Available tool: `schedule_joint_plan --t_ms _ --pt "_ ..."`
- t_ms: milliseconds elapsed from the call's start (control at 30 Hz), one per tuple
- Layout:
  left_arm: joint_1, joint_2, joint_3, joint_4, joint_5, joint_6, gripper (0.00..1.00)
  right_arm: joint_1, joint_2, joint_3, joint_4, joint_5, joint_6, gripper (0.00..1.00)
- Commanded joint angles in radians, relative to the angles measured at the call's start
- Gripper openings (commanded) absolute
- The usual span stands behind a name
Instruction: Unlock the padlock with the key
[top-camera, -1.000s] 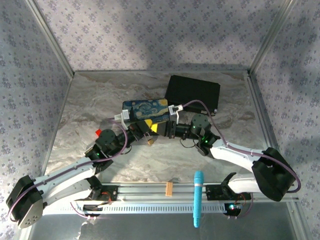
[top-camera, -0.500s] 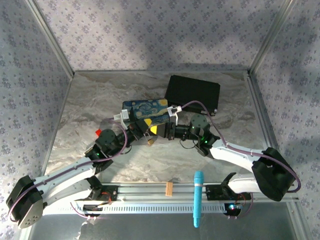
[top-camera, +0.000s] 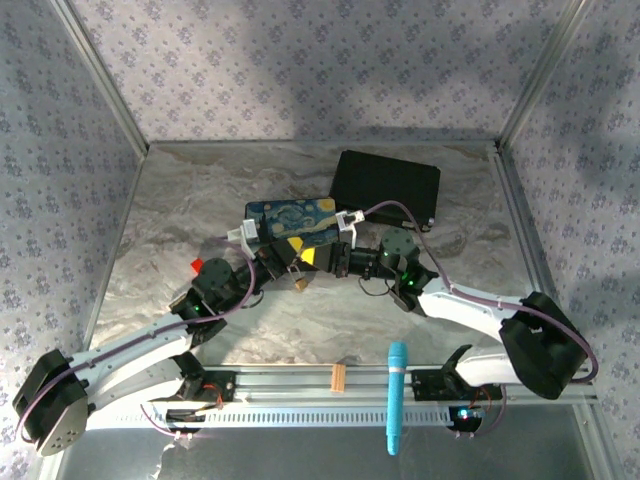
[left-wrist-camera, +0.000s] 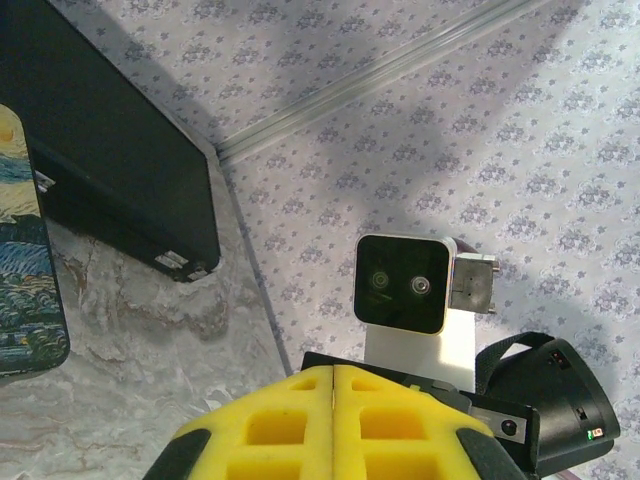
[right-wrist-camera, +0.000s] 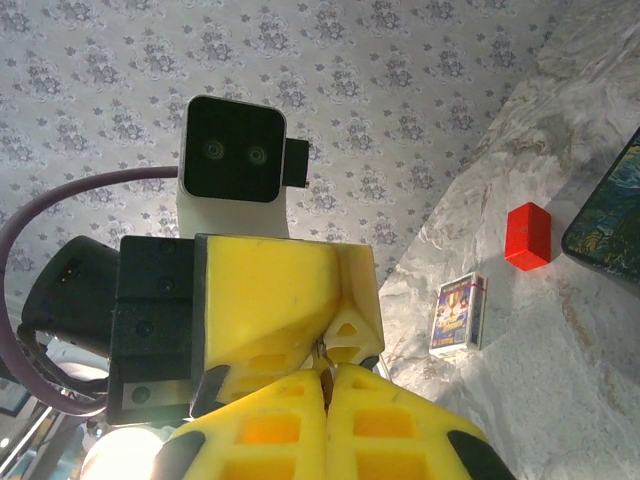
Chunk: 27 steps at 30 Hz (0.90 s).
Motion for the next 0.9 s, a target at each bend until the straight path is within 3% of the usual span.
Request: schedule_joint_plan --t_ms 0,67,200,267,400,533,633,867 --pt "0.002 0.004 -0.008 0.003 0.007 0.004 0.0 -0.007 0.002 -0.002 0.054 0.007 -0.002 0.0" --pt "0.006 0.005 0.001 -0.025 0.006 0.01 0.0 -0.008 -0.001 -0.004 0.037 0.006 -0.01 0.0" --pt "0.012 -0.04 0.014 -0.134 -0.053 0.043 0.84 -0.014 -0.021 -0.009 -0.069 0.012 -0.045 0.0" --pt "0.012 -0.086 0.051 -0.297 -0.118 0.088 0.99 -0.025 -0.042 -0.018 -0.153 0.016 -0.075 0.0" --pt "0.012 -0.127 0.086 -0.554 -0.239 0.095 0.98 -0.051 -0.077 -0.03 -0.355 0.046 -0.144 0.0" --pt "0.005 -0.047 0.099 -0.677 -0.241 0.066 0.89 -0.059 -0.103 -0.049 -0.477 0.076 -0.204 0.0" --pt "-0.028 0.05 0.085 -0.641 -0.237 0.074 0.8 -0.071 -0.11 -0.062 -0.54 0.099 -0.227 0.0" --pt "-0.077 0.218 0.043 -0.44 -0.243 0.089 0.75 -0.08 -0.108 -0.095 -0.547 0.118 -0.222 0.0"
